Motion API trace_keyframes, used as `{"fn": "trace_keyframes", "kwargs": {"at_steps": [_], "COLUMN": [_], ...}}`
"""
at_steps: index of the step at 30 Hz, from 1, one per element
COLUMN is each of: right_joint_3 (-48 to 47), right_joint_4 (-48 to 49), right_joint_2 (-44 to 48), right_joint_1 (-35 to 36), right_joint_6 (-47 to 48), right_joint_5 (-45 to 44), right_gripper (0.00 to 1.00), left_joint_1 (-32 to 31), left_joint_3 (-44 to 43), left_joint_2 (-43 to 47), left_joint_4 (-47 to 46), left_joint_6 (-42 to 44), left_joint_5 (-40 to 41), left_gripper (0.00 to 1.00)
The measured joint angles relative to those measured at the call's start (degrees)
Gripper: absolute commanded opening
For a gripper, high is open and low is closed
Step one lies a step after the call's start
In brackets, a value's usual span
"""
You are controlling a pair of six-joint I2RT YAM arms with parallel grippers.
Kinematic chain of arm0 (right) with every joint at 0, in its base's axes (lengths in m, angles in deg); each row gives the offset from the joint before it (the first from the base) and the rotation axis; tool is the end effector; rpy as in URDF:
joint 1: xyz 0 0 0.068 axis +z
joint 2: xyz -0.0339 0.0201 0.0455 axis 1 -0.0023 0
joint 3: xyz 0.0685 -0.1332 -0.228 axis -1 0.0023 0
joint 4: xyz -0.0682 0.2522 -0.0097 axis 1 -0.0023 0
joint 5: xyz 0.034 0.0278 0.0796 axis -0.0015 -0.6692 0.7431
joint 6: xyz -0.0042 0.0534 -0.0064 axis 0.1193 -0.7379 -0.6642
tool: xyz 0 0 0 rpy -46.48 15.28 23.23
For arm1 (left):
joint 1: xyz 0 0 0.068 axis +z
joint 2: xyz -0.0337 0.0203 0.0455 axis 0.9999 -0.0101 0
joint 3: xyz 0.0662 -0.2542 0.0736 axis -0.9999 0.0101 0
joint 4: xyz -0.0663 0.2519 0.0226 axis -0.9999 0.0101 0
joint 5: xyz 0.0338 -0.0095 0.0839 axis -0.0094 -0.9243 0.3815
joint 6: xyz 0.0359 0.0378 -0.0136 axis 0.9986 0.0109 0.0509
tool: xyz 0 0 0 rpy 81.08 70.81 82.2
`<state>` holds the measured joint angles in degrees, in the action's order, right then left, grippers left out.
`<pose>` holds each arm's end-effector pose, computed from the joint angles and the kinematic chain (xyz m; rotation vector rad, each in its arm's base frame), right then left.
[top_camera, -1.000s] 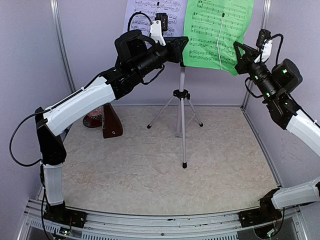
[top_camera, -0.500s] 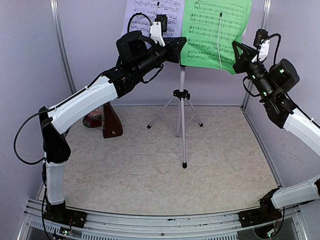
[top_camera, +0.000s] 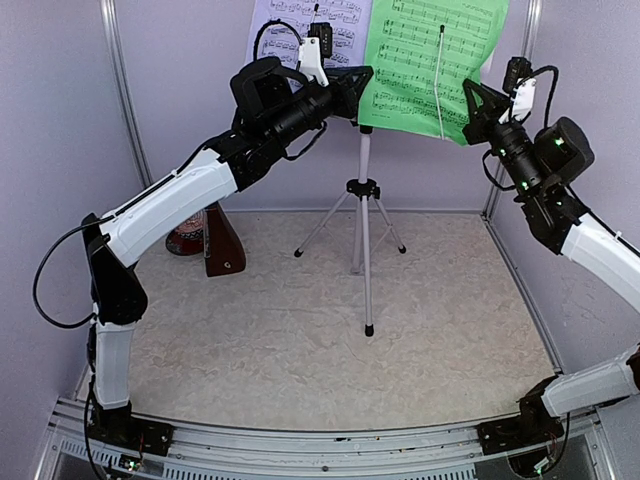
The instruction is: Set up the instrument practice props
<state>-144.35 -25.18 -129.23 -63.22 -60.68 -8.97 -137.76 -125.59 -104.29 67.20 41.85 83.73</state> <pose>0.2387 0.1184 0.4751 -0.2248 0.9950 0.3673 0.3187 -0.3610 0.4938 0.4860 1.1395 -0.8727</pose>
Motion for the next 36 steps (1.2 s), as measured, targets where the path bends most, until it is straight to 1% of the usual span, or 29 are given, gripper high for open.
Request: {"fn": "trace_keyframes", "kwargs": {"at_steps": [10, 17, 36], "right_joint_3": [-0.02, -0.02, -0.02], "right_joint_4": [2.73, 4.90, 10.25], "right_joint_2": [-0.59, -1.53, -4.37], "right_joint_1": [0.00, 0.00, 0.00], "right_joint_6": [3.78, 4.70, 8.28], "right_joint_5": [-0.24, -0.35, -0.35], "right_gripper": [0.00, 0.00, 0.00], "left_joint_1": [0.07, 0.11, 0.04], "left_joint_3": [-0.44, -1.38, -1.36], "left_joint_2": [-0.76, -1.36, -1.40], "left_joint_4": [-1.86, -2.64, -3.89], "left_joint_6": [0.44, 0.72, 2.80], "left_joint_5": [-0.50, -0.44, 1.86], "left_gripper": [0.00, 0.00, 0.00]}}
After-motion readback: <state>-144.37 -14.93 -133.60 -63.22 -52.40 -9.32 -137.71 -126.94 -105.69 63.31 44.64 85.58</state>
